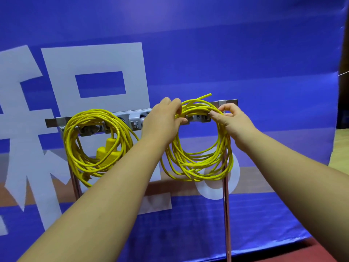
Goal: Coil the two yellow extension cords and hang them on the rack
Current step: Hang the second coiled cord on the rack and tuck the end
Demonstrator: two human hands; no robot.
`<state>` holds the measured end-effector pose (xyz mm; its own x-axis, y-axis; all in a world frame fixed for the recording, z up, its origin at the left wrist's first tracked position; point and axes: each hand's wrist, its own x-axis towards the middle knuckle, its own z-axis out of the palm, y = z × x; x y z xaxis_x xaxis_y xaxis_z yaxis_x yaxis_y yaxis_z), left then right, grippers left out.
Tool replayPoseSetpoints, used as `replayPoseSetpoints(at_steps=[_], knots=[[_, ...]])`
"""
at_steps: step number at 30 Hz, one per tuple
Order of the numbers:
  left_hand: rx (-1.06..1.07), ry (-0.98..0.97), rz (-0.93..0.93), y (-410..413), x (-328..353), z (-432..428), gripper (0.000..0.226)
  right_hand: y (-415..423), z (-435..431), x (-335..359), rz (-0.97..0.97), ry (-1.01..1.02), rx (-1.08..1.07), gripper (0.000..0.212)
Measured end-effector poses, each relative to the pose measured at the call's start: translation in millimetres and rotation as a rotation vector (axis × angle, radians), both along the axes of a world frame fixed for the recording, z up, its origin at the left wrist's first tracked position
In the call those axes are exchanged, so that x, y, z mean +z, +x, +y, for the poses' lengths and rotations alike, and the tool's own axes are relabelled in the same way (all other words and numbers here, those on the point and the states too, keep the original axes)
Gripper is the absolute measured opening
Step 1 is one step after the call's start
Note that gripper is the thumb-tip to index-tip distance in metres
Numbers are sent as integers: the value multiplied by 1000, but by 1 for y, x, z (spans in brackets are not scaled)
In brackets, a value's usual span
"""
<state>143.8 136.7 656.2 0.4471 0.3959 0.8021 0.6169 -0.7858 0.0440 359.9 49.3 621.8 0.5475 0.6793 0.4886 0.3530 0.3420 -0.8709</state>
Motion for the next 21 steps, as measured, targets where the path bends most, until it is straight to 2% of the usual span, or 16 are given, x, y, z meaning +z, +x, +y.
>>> replayPoseSetpoints(at_steps=[4,7,12,17,21], knots=[[32,48,-23,5,-2,-1,27,-6,-3,2,57,16,-27,18],[32,129,-32,4,-9,-1,22,-7,-6,1,5,25,-67,20],[13,141,-17,-2,-10,-5,15,-7,-5,-4,-261,20,-296,26],[97,115,-3,-3,-20,-16,16,-17,-10,-13,-725,-76,-554,25],[141,131,-30,-4,-27,-21,23,-25,-16,-16,-827,-103,-609,24]])
